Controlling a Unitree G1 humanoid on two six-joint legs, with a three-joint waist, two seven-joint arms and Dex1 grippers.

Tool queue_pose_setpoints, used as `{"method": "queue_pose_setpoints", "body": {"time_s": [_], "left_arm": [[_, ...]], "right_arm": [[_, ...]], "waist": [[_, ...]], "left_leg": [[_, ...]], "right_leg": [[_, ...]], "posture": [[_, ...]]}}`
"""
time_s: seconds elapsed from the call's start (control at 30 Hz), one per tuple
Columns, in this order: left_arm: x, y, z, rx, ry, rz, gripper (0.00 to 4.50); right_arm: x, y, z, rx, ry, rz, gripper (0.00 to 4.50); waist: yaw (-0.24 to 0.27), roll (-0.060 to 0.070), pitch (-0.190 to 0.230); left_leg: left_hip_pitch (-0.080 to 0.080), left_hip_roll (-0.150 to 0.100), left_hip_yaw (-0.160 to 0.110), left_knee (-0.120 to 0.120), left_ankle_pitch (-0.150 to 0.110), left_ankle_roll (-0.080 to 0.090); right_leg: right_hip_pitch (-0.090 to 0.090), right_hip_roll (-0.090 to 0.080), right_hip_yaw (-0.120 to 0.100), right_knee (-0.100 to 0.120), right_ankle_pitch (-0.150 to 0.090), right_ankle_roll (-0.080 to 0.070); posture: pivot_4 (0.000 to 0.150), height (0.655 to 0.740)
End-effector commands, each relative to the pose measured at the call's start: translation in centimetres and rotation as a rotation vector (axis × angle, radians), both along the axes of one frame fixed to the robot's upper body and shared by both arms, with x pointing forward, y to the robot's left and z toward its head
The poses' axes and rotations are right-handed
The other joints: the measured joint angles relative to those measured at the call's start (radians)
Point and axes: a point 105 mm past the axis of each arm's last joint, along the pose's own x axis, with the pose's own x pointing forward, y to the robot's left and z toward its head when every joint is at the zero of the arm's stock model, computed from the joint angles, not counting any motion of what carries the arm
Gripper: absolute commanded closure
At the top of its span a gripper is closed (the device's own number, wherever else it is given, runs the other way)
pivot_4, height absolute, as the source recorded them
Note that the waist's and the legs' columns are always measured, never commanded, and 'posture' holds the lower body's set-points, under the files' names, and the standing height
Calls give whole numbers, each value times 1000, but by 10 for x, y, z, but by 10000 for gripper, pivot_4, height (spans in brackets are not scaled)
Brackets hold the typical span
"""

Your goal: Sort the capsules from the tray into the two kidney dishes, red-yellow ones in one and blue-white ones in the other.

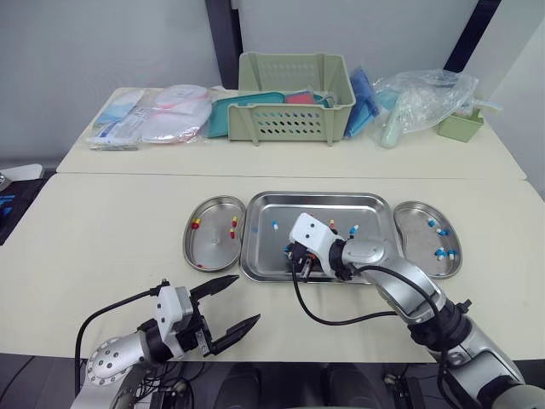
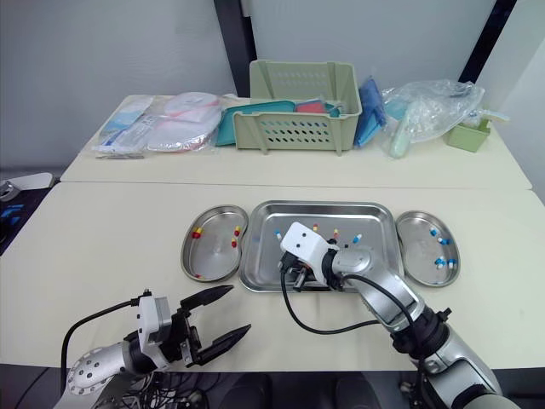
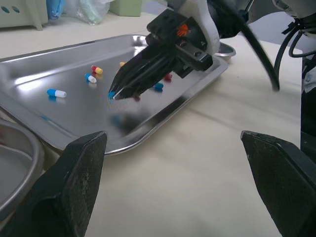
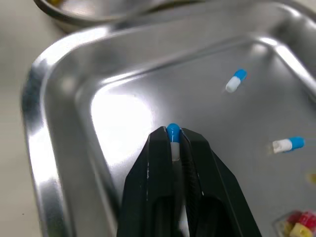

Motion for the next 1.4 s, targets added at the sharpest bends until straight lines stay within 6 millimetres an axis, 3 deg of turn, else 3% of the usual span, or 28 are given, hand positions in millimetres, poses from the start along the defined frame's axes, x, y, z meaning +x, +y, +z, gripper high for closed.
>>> {"method": "queue_pose_setpoints", "body": {"time_s": [0.03,0.17,0.4,0.67,0.9,1.13,1.4], "left_arm": [[-1,-3,8,-1,-22,-56,0],[-3,-5,9,13,-37,-143,0],[-5,-11,20,-26,-88,-284,0],[0,-23,31,-56,-140,-304,0],[0,-27,37,-63,-145,-308,0],[0,-29,39,-68,-142,-295,0],[-2,-31,40,-80,-142,-285,0]], "right_arm": [[-4,-2,30,54,-66,31,44946],[-12,-20,44,70,-75,30,44946],[-35,-103,55,107,-55,-179,44946],[-45,-188,50,95,-63,-507,44946],[-39,-232,35,64,-79,-704,44946],[-33,-246,32,83,-86,-790,44946],[-31,-248,36,83,-102,-787,21878]], "waist": [[0,0,0],[3,1,1],[13,1,1],[10,1,1],[9,1,1],[9,2,1],[9,2,1]], "left_leg": [[0,0,0,0,0,0],[-1,0,0,0,0,0],[-7,0,-1,1,0,0],[-6,0,0,0,0,0],[-5,0,0,1,0,0],[-5,0,0,1,0,0],[-5,0,1,1,0,0]], "right_leg": [[0,0,0,0,0,0],[0,0,0,0,0,0],[-3,0,-2,-2,0,0],[-3,0,-1,-1,0,0],[-2,0,-1,-1,0,0],[-2,0,-1,-1,0,0],[-2,0,-1,-1,0,0]], "posture": [[1500,7400],[1500,7400],[1500,7400],[1500,7400],[1500,7400],[1500,7400],[1500,7400]]}}
